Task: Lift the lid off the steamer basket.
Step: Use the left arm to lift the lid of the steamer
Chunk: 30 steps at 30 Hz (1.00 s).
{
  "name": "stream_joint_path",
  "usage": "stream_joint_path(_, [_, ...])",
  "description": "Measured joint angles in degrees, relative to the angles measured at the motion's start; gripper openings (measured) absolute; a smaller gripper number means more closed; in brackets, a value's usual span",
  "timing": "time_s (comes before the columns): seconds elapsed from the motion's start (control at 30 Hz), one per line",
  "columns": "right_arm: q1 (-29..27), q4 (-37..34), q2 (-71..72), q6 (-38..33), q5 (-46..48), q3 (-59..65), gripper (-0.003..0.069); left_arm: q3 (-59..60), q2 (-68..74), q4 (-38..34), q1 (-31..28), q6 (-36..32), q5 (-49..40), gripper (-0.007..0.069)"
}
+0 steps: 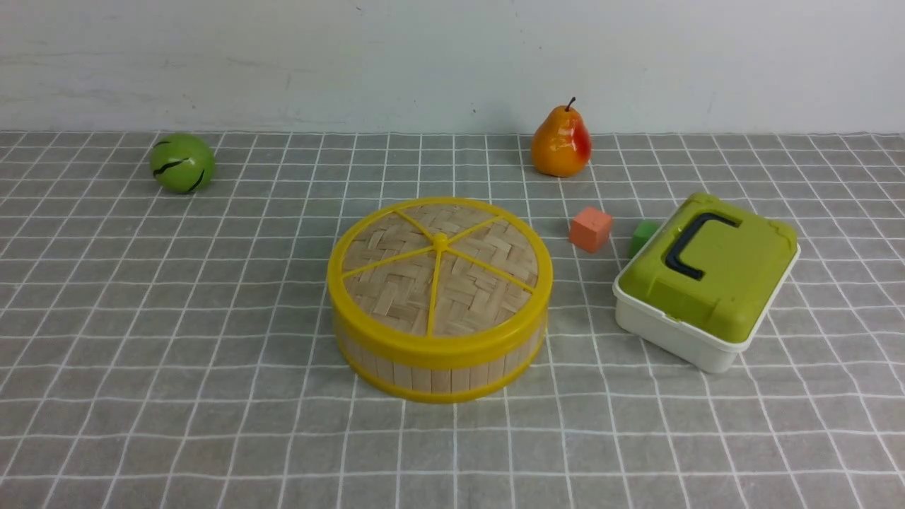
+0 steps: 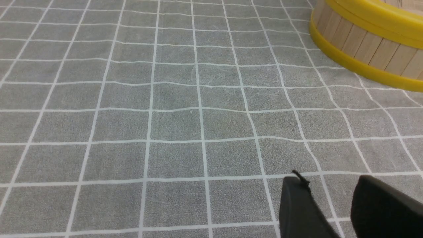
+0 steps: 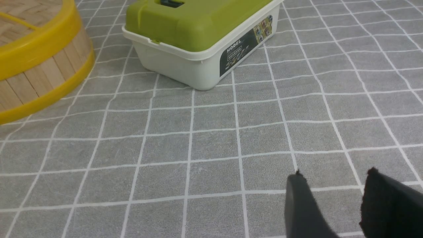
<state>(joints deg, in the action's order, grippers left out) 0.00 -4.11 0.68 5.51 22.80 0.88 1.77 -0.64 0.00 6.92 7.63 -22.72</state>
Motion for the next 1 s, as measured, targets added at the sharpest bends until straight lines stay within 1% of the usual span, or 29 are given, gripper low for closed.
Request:
stream_joint_path(0.8, [0.0, 0.0, 0.0, 0.0, 0.0, 0.0, 0.0241, 0.05, 0.0, 0.0, 0.0, 0.0, 0.46, 0.0238])
stream_joint_path(0.87, [0.0, 0.0, 0.0, 0.0, 0.0, 0.0, 0.0241, 0.05, 0.0, 0.0, 0.0, -0.12, 2.92, 0.0238])
stream_joint_path(0.93, [0.0, 0.0, 0.0, 0.0, 0.0, 0.0, 0.0241, 0.05, 0.0, 0.0, 0.0, -0.12, 8.3, 0.0238])
stream_joint_path(0.97, [0.0, 0.0, 0.0, 0.0, 0.0, 0.0, 0.0241, 0.05, 0.0, 0.0, 0.0, -0.13, 9.0, 0.0238])
stream_joint_path(1.0, [0.0, 0.0, 0.0, 0.0, 0.0, 0.0, 0.0241, 0.05, 0.0, 0.0, 0.0, -0.13, 14.44, 0.0238])
